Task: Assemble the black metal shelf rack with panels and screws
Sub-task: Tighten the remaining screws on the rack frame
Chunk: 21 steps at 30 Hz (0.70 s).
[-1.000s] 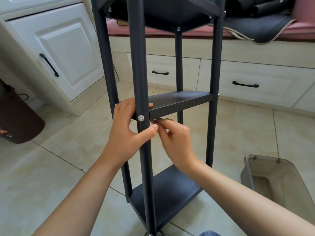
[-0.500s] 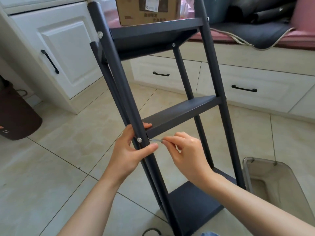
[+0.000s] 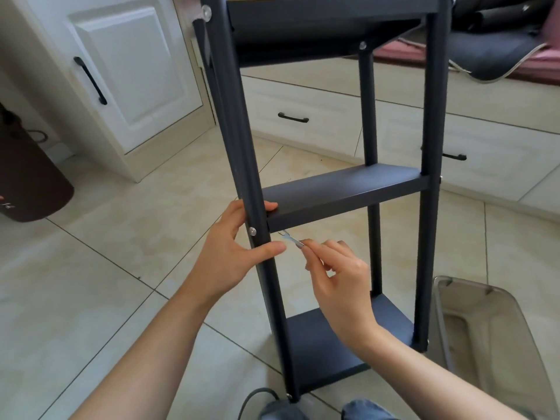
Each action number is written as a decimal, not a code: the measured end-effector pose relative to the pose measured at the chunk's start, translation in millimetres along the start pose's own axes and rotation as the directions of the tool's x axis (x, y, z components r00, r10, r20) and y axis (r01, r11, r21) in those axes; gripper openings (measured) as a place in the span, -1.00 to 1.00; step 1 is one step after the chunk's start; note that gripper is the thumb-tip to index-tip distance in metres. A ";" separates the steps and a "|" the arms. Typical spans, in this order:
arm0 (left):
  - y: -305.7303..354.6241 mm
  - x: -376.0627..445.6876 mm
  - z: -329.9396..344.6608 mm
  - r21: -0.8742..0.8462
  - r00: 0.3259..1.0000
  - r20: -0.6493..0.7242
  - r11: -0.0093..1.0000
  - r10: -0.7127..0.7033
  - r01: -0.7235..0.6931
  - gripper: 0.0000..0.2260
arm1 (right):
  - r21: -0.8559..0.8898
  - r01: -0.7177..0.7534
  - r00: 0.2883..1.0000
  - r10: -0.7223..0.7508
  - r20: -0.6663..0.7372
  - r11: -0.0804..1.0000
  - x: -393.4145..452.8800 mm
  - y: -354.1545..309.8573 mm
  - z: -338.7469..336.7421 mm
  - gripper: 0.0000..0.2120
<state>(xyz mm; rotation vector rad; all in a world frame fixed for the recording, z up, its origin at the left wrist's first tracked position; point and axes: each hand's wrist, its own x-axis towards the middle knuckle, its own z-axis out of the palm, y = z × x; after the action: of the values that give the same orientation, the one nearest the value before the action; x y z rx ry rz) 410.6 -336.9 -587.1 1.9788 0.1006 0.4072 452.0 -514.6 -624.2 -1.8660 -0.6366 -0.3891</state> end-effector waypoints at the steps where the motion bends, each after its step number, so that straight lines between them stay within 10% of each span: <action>1: 0.3 -0.1 0.1 -0.007 1.000 0.001 1.000 -0.006 0.006 -0.54 | 0.002 -0.004 1.000 0.004 -0.002 1.000 0.4 0.2 0.3 -0.85; 21: -4.8 0.8 1.2 -0.031 0.999 0.025 0.999 -0.030 0.031 -0.50 | 0.033 -0.041 0.998 0.039 0.051 0.999 11.6 5.1 9.8 -0.85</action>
<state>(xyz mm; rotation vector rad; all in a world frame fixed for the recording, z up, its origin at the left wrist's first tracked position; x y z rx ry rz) 412.3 -335.6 -591.7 1.9482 0.1086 0.3625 464.0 -504.1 -625.3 -1.8584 -0.6352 -0.3038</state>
